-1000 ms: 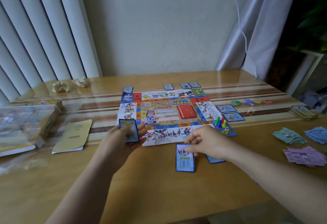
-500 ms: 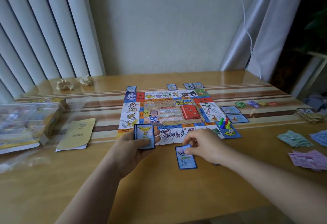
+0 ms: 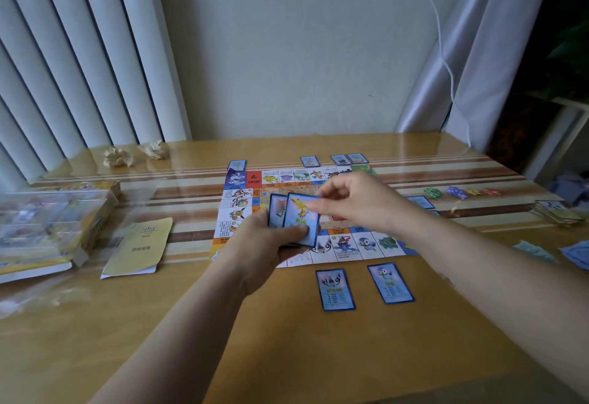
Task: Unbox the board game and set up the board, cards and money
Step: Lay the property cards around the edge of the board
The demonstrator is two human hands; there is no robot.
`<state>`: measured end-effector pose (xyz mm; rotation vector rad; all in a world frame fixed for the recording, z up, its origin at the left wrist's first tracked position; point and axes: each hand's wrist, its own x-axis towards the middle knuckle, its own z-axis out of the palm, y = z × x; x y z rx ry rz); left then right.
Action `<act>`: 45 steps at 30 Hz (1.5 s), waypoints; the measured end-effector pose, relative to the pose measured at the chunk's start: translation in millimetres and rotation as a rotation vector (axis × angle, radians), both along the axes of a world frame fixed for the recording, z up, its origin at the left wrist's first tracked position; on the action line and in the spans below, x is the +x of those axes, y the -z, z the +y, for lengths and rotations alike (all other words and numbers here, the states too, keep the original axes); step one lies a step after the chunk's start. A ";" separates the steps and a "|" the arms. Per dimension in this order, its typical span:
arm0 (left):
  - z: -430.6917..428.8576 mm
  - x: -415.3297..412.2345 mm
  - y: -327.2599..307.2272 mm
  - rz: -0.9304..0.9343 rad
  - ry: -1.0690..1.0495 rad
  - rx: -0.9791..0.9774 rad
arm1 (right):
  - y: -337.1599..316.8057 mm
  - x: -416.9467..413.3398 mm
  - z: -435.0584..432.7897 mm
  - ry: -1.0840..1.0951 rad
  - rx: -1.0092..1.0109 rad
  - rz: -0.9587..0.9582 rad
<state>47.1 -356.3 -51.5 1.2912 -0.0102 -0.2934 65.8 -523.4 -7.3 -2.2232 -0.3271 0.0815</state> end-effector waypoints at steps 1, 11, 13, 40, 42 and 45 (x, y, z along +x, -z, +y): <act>-2.8 4.2 -5.7 -0.033 0.000 0.018 | -5.5 3.1 0.5 0.021 -0.006 -0.025; 51.7 37.5 -20.3 0.068 -0.358 -0.237 | -4.7 26.3 -19.7 0.176 0.110 -0.074; 76.7 42.7 -18.8 0.077 -0.450 -0.252 | 1.7 30.1 -16.7 0.170 0.126 -0.051; 161.7 40.2 19.9 0.084 -0.677 -0.578 | 64.7 97.1 186.2 -0.046 -0.110 0.138; 161.8 41.1 20.5 0.084 -0.671 -0.581 | 69.8 100.2 189.8 -0.056 -0.139 0.127; 160.6 41.0 21.2 0.085 -0.660 -0.564 | 76.1 105.1 193.2 -0.072 -0.243 0.073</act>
